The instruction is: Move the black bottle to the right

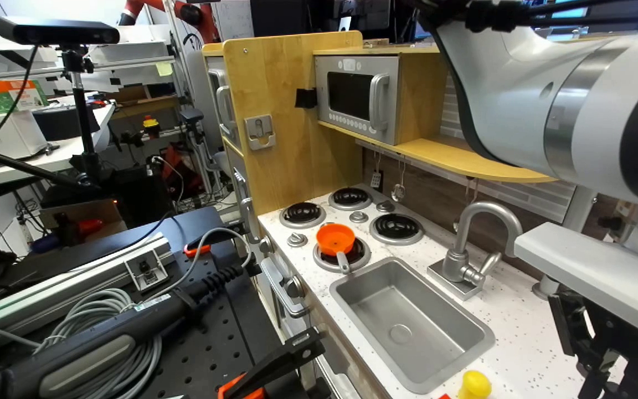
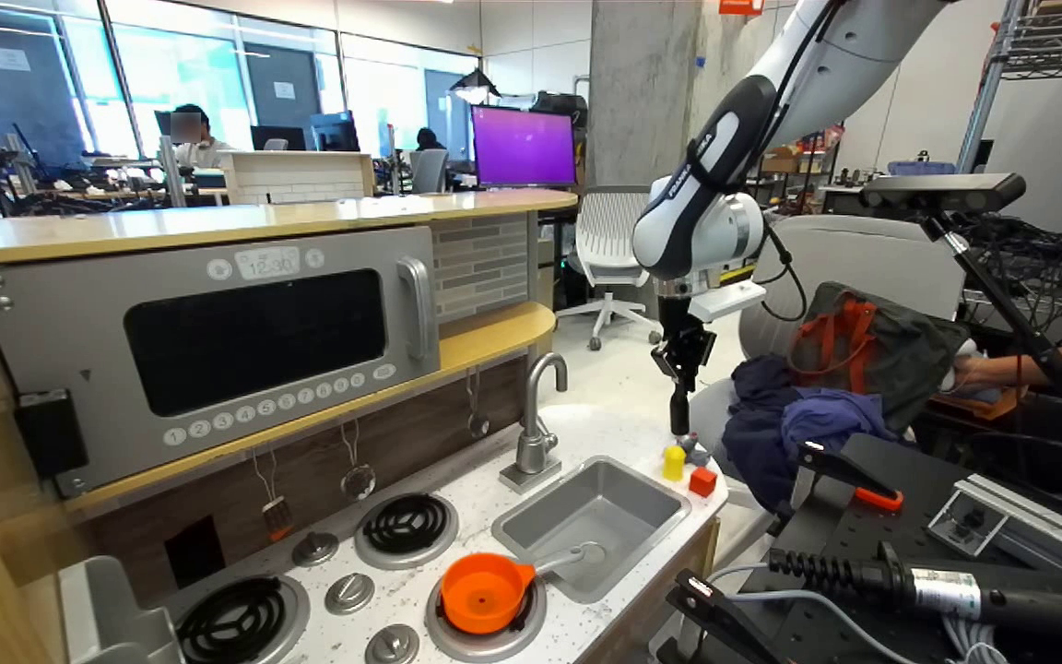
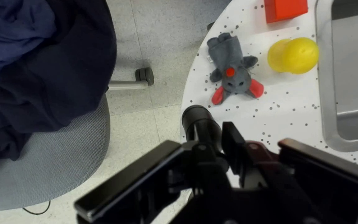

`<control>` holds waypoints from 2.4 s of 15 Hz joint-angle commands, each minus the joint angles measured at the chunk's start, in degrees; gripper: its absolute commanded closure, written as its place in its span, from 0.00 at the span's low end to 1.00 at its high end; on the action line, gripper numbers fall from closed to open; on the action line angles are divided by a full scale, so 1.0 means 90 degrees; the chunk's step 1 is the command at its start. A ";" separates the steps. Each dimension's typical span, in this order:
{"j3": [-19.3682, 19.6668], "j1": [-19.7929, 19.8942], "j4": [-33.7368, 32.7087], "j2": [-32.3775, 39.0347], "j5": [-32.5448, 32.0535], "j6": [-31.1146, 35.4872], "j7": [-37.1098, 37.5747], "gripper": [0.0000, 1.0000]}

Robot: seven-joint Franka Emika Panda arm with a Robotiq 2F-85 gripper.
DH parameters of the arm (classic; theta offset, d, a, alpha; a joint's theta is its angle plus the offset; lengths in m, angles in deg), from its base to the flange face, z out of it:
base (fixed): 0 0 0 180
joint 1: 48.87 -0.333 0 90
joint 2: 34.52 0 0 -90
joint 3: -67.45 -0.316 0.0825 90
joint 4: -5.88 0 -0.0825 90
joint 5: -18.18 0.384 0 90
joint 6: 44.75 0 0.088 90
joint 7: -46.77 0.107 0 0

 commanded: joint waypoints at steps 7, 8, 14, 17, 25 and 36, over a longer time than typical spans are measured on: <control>-0.0079 0.0062 -0.1555 0.0863 0.0316 -0.0959 0.0261 0.96; -0.0094 0.0071 -0.1656 0.0903 0.0354 -0.1061 0.0249 0.96; -0.0173 0.0083 -0.2083 0.1100 0.0519 -0.1512 0.0178 0.96; -0.0112 0.0057 -0.2172 0.1159 0.0463 -0.1703 0.0199 0.50; -0.0056 0.0153 -0.1717 0.0700 0.0459 -0.2244 0.0025 0.00; -0.0090 -0.0572 0.1217 -0.1973 0.0071 -0.0311 -0.0030 0.00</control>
